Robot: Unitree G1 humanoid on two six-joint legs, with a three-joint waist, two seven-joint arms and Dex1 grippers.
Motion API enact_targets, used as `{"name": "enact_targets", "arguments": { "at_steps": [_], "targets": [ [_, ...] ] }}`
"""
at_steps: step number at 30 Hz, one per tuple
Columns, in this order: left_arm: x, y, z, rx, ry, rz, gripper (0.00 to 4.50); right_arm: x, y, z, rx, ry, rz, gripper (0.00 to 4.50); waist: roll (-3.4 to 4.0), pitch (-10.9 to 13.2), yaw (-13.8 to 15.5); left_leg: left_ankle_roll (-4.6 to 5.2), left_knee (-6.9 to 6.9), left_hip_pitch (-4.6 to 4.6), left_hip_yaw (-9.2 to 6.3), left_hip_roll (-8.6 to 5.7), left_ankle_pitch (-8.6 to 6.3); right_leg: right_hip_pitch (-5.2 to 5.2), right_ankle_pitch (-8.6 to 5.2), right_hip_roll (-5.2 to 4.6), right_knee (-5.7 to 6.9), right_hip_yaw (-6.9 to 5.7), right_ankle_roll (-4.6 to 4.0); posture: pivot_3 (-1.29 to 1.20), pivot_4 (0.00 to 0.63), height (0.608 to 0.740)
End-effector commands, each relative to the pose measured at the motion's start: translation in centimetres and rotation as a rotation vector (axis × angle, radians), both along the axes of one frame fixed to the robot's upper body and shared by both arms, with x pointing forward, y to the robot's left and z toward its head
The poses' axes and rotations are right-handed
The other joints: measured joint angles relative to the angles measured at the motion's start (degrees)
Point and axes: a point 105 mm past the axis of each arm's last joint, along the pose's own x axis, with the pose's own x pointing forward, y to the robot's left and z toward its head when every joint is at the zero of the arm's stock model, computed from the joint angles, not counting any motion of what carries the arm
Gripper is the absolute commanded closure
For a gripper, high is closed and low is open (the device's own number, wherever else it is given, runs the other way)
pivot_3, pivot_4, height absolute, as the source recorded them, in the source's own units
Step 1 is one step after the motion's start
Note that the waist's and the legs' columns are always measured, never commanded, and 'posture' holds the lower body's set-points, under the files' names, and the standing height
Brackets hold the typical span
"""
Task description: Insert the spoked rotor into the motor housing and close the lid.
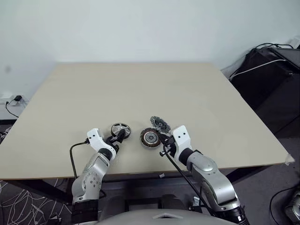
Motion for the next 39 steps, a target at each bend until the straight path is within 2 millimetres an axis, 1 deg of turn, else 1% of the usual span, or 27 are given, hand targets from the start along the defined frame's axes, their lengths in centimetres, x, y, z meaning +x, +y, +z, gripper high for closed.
{"name": "enact_targets", "arguments": {
  "at_steps": [1,2,3,8,9,13,14,16,19,23,26,29,33,39],
  "targets": [
    [0.7,-2.3,0.9,-0.139,-0.014,0.005,0.0,0.3,0.0,1.5,0.02,-0.054,-0.004,4.46,0.0,0.0,0.0,0.0,0.0,0.0,0.0,0.0,0.0,0.0,0.0,0.0,0.0,0.0,0.0,0.0,0.0,0.74],
    [0.7,-2.4,0.8,-0.148,-0.007,0.01,0.39,0.3,0.0,1.5,0.02,-0.054,-0.006,4.5,0.0,0.0,0.0,0.0,0.0,0.0,0.0,0.0,0.0,0.0,0.0,0.0,0.0,0.0,0.0,0.0,0.0,0.74],
    [0.7,-2.4,0.8,-0.154,-0.001,0.013,0.6,0.3,-0.1,1.5,0.02,-0.054,-0.007,4.5,0.0,0.0,0.0,0.0,0.0,0.0,0.0,0.0,0.0,0.0,0.0,0.0,0.0,0.0,0.0,0.0,0.0,0.74],
    [0.5,-2.4,0.2,-0.174,0.034,0.036,2.28,0.3,0.0,1.5,0.02,-0.053,-0.009,4.5,0.0,0.0,0.0,-0.01,0.0,0.0,0.0,-0.01,-0.01,0.0,0.0,0.0,0.0,0.0,0.0,0.0,0.0,0.74],
    [0.5,-2.3,0.2,-0.178,0.039,0.042,2.54,0.3,0.0,1.4,0.021,-0.052,-0.01,4.5,-0.01,0.0,0.0,-0.01,0.0,0.0,0.0,-0.01,-0.01,0.0,0.0,0.0,0.0,0.0,0.0,0.0,0.0,0.74],
    [0.3,-1.8,-0.1,-0.195,0.059,0.088,3.91,0.2,-0.2,1.4,0.021,-0.051,-0.013,4.5,-0.01,0.0,0.0,-0.01,0.0,0.0,0.0,-0.01,-0.01,0.0,0.0,0.0,0.0,0.0,0.0,0.0,0.0,0.74],
    [0.3,-1.7,-0.1,-0.198,0.06,0.094,4.13,0.2,-0.2,1.4,0.021,-0.051,-0.013,4.5,-0.01,0.0,0.0,-0.02,0.0,0.0,-0.01,-0.01,-0.01,0.0,0.0,0.0,0.0,0.0,0.0,0.0,0.0,0.74],
    [0.3,-1.4,-0.1,-0.206,0.06,0.116,4.12,0.0,-0.4,1.4,0.02,-0.051,-0.014,4.5,-0.01,0.0,0.0,-0.02,0.0,0.0,-0.01,-0.01,-0.01,0.0,0.0,0.0,0.0,0.0,0.0,0.0,0.0,0.74],
    [0.3,-0.9,0.6,-0.212,0.014,0.132,4.12,-0.5,-1.0,1.7,0.035,-0.053,-0.019,4.5,-0.01,0.0,0.0,-0.05,0.0,-0.01,0.0,-0.01,-0.03,-0.01,0.0,0.0,0.0,0.0,0.0,0.0,0.0,0.74],
    [-0.1,-1.2,2.3,-0.305,-0.097,0.094,4.12,-1.8,-2.2,1.6,0.05,-0.035,-0.011,4.5,-0.03,0.0,0.1,-0.06,-0.01,-0.08,0.0,-0.02,-0.03,-0.04,-0.01,-0.01,-0.06,0.0,-0.01,0.0,0.0,0.74],
    [-0.7,-2.4,3.3,-0.384,-0.129,0.012,4.12,-2.4,-3.2,1.3,0.059,-0.014,-0.024,4.5,-0.04,0.0,0.1,-0.06,-0.02,-0.09,0.0,-0.01,-0.04,-0.04,-0.01,-0.03,-0.11,0.0,-0.02,0.0,0.0,0.74],
    [-1.3,-4.1,3.9,-0.456,-0.125,-0.08,4.12,-2.8,-4.0,1.0,0.078,0.007,-0.045,4.5,-0.04,0.0,0.0,-0.08,0.0,-0.08,0.0,0.0,-0.05,-0.03,-0.01,-0.03,-0.09,0.0,-0.01,0.0,0.0,0.74],
    [-1.9,-6.5,3.5,-0.513,-0.04,-0.168,4.12,-3.2,-4.6,0.5,0.073,0.024,-0.064,4.5,-0.03,0.0,0.0,-0.09,0.01,-0.07,-0.01,0.0,-0.05,-0.03,-0.02,-0.03,-0.08,0.01,0.0,0.0,0.0,0.74],
    [-2.1,-8.7,3.3,-0.537,0.061,-0.243,4.12,-3.3,-4.6,0.2,0.075,0.026,-0.081,4.5,-0.03,0.0,0.1,-0.09,-0.01,-0.08,-0.02,0.0,-0.05,-0.05,-0.02,-0.02,-0.09,0.01,0.0,0.0,0.0,0.74]
  ]
}}
